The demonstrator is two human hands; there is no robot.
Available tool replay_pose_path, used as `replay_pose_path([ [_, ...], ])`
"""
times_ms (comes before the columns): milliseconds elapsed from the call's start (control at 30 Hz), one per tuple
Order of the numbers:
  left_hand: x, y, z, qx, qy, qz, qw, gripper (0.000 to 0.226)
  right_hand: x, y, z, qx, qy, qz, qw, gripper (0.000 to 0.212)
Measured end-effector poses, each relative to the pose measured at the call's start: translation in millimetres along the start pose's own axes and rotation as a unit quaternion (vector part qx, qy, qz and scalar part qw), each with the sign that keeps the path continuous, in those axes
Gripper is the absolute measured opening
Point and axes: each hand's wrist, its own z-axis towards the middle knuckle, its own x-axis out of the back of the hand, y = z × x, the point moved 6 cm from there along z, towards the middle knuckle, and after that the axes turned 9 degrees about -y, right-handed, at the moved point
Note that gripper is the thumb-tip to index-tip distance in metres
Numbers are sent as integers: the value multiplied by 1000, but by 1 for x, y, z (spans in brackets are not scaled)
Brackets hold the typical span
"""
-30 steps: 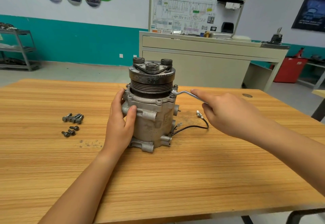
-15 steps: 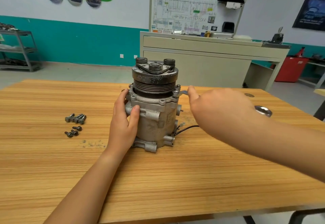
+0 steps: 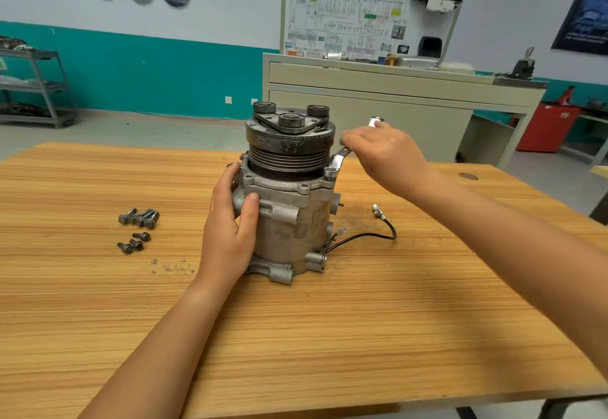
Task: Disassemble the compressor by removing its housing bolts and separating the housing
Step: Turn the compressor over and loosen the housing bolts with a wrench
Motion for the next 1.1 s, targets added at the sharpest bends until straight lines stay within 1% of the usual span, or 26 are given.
replay_pose_path([
  [67, 0, 1, 0, 2, -4, -2, 1000, 45, 7, 9, -5, -55, 49, 54, 996, 20],
  [100, 0, 1, 0, 3, -5, -4, 1000, 44, 15, 17, -11, -99, 76, 93, 988, 26],
  [167, -1, 2, 0, 5, -6, -8, 1000, 44, 32, 25, -27, -175, 93, 152, 968, 37],
  [200, -1, 2, 0, 7, -7, -9, 1000, 44, 40, 24, -35, -189, 87, 167, 964, 40],
  [233, 0, 2, 0, 7, -6, -9, 1000, 44, 48, 20, -42, -198, 64, 172, 963, 42],
  [267, 0, 2, 0, 7, -4, -9, 1000, 44, 53, 15, -48, -208, 18, 164, 964, 42],
  [333, 0, 1, 1, 9, -4, -10, 1000, 44, 53, -1, -58, -220, -124, 104, 962, 43],
  [367, 0, 2, 1, 9, -4, -10, 1000, 43, 52, -8, -62, -214, -178, 66, 958, 43],
  [400, 0, 1, 1, 8, -3, -10, 1000, 43, 51, -14, -65, -203, -211, 33, 956, 43],
  [467, 0, 1, 1, 7, -1, -11, 1000, 42, 51, -25, -63, -185, -231, -10, 955, 45],
  [567, 1, 1, 1, 10, 1, -14, 1000, 42, 51, -31, -56, -188, -258, -69, 945, 50],
  [700, 1, 0, 2, 21, 0, -25, 999, 42, 64, -40, -49, -186, -301, -121, 927, 38],
  [800, 1, 1, 2, 22, -1, -28, 999, 40, 70, -54, -42, -182, -343, -133, 912, 34],
  [867, 1, 2, 2, 23, -3, -30, 999, 40, 70, -64, -38, -183, -376, -131, 899, 45],
  [933, 1, 2, 2, 20, 0, -28, 999, 40, 66, -75, -36, -156, -404, -137, 891, 53],
  [1000, 1, 1, 2, 20, 3, -27, 999, 40, 66, -80, -36, -121, -424, -153, 884, 51],
  [1100, 0, 0, 2, 24, 1, -29, 999, 42, 72, -78, -32, -95, -440, -165, 878, 44],
])
